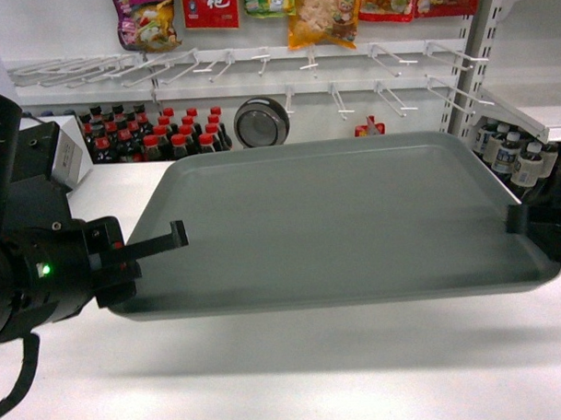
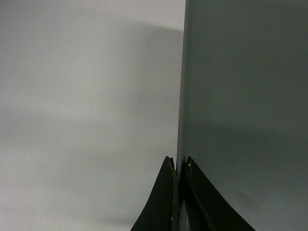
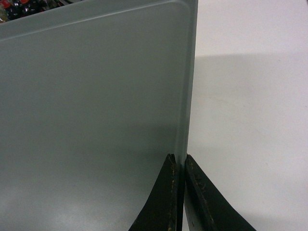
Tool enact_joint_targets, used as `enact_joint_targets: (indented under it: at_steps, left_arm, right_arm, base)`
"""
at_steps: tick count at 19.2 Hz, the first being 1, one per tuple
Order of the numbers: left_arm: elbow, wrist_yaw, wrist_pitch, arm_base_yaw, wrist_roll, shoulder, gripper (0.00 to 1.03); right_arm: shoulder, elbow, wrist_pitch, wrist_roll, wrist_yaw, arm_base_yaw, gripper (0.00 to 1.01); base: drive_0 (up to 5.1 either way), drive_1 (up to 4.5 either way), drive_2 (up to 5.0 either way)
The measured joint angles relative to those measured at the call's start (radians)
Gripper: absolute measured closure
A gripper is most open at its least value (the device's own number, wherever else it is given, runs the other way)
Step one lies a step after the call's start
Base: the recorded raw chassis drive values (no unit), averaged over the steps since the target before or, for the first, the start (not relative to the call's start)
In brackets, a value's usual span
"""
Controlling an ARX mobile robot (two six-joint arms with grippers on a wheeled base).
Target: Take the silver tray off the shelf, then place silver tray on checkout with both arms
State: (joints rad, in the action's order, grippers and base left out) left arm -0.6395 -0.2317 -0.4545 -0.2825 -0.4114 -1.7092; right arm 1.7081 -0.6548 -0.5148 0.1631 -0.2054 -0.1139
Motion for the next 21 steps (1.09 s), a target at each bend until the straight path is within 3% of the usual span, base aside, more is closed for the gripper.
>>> enact_joint_targets:
  at_steps: [2, 4, 6, 10, 11, 14, 17, 19, 20, 21]
  left_arm:
    - [-0.054, 0.058, -0.024, 0.042, 0.015, -0.099, 1.00]
    - [-0.136, 0.037, -0.034, 0.058, 0.069, -0.233, 1.00]
    - [-0.163, 0.016, -0.034, 0.058, 0.077, -0.305, 1.00]
    - [-0.191, -0.026, -0.037, 0.045, 0.074, -0.396, 1.00]
    - [-0.193, -0.032, -0.032, 0.037, 0.067, -0.402, 0.99]
    - [-0.194, -0.058, -0.050, 0.023, 0.051, -0.406, 0.69]
    - [-0.157, -0.074, -0.075, 0.016, 0.065, -0.342, 0.45]
    - [-0.121, -0.129, -0.122, 0.009, 0.089, -0.267, 0.34]
    - [-0.095, -0.176, -0.180, 0.006, 0.108, -0.222, 0.29]
    - [-0.078, -0.230, -0.214, 0.003, 0.122, -0.159, 0.22]
  right_arm:
    - [0.130, -0.114, 0.023, 0.008, -0.035, 0.004, 0.99]
    - [0.317, -0.239, 0.021, 0.017, -0.052, -0.001, 0.99]
    - [0.402, -0.288, 0.037, 0.011, -0.039, -0.013, 0.99]
    - [0.509, -0.334, 0.034, -0.057, 0.042, -0.051, 0.98]
    - [0.517, -0.331, 0.018, -0.082, 0.054, -0.056, 0.90]
    - [0.510, -0.278, -0.066, -0.096, 0.073, -0.063, 0.61]
    - [0.439, -0.224, -0.140, -0.069, 0.107, -0.047, 0.37]
    - [0.385, -0.214, -0.157, -0.057, 0.119, -0.035, 0.26]
    - [0.387, -0.194, -0.303, -0.066, 0.167, -0.037, 0.28]
    - [0.402, -0.160, -0.478, -0.088, 0.252, -0.035, 0.35]
  base:
    - [0.0, 0.00, 0.0]
    - [0.0, 0.00, 0.0]
    - [0.0, 0.00, 0.0]
    - [0.0, 0.00, 0.0]
    - [0.0, 0.00, 0.0]
    - [0.0, 0.00, 0.0]
    - [0.0, 0.00, 0.0]
    - [0.0, 0.00, 0.0]
    - [0.0, 0.00, 0.0]
    - [0.0, 0.00, 0.0]
